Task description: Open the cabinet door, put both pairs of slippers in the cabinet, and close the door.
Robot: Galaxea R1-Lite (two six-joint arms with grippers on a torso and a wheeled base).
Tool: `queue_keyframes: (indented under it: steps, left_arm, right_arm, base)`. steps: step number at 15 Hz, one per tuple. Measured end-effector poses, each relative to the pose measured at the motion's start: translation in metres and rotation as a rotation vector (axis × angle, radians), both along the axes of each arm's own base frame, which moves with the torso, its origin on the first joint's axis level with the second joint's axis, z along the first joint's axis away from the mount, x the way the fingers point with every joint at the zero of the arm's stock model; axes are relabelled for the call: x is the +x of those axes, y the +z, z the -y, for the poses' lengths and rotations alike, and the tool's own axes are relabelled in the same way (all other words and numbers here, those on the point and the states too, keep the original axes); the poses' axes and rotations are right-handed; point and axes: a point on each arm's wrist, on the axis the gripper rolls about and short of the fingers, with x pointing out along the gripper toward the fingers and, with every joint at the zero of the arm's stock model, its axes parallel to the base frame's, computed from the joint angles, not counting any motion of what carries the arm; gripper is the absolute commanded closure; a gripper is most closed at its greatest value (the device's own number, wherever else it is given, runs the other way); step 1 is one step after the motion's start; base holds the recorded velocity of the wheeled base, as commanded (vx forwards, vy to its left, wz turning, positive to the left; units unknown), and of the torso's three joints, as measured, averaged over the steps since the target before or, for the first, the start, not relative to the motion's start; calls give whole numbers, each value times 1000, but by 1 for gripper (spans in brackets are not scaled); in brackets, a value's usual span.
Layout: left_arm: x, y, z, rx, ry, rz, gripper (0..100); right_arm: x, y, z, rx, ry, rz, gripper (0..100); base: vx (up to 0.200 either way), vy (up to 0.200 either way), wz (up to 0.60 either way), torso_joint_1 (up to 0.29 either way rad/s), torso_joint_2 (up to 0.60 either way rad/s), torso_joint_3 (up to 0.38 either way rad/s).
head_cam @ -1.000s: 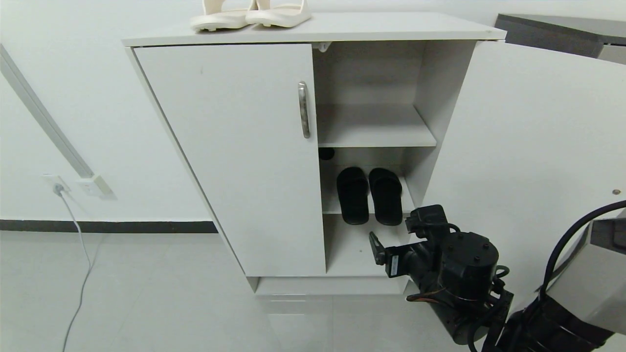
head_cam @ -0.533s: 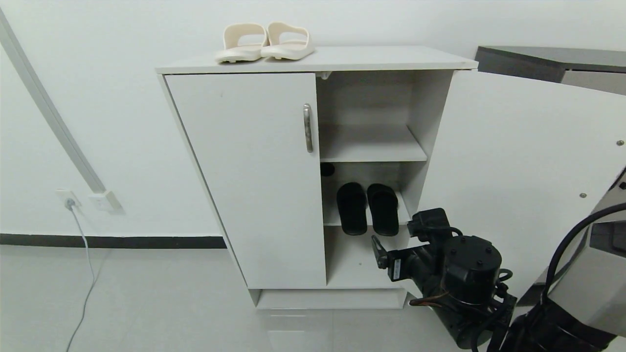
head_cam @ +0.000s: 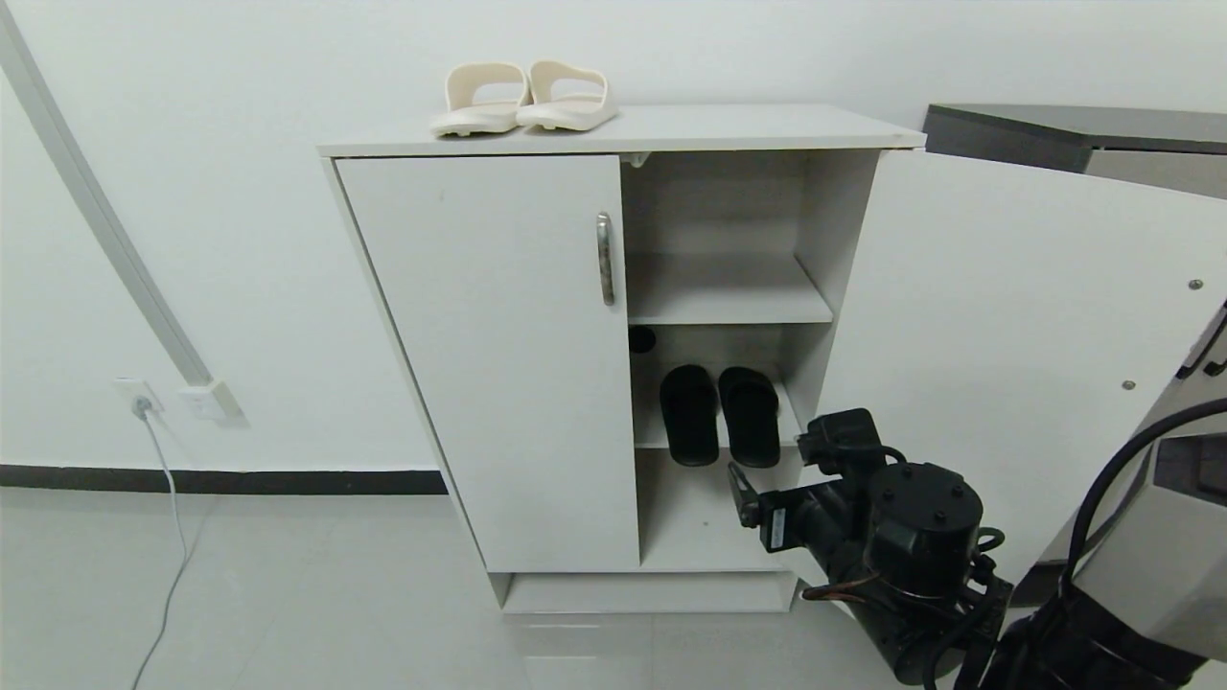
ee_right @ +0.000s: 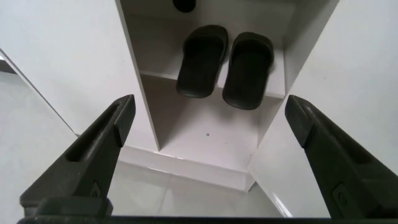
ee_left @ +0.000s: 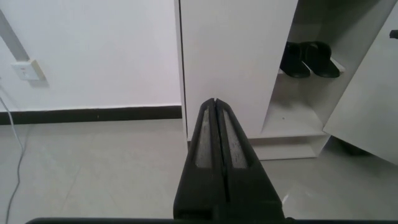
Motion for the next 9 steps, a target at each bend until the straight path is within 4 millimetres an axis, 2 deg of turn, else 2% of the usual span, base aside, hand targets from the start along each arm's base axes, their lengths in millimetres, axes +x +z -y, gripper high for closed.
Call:
queue_keyframes:
  steps: [9]
  left_arm:
    - [0,0,0,-6,1,1,100]
  right_arm:
    - [-1,-1,-1,-4,3,-1,0]
  base:
    - [0,200,0,5,-1,4]
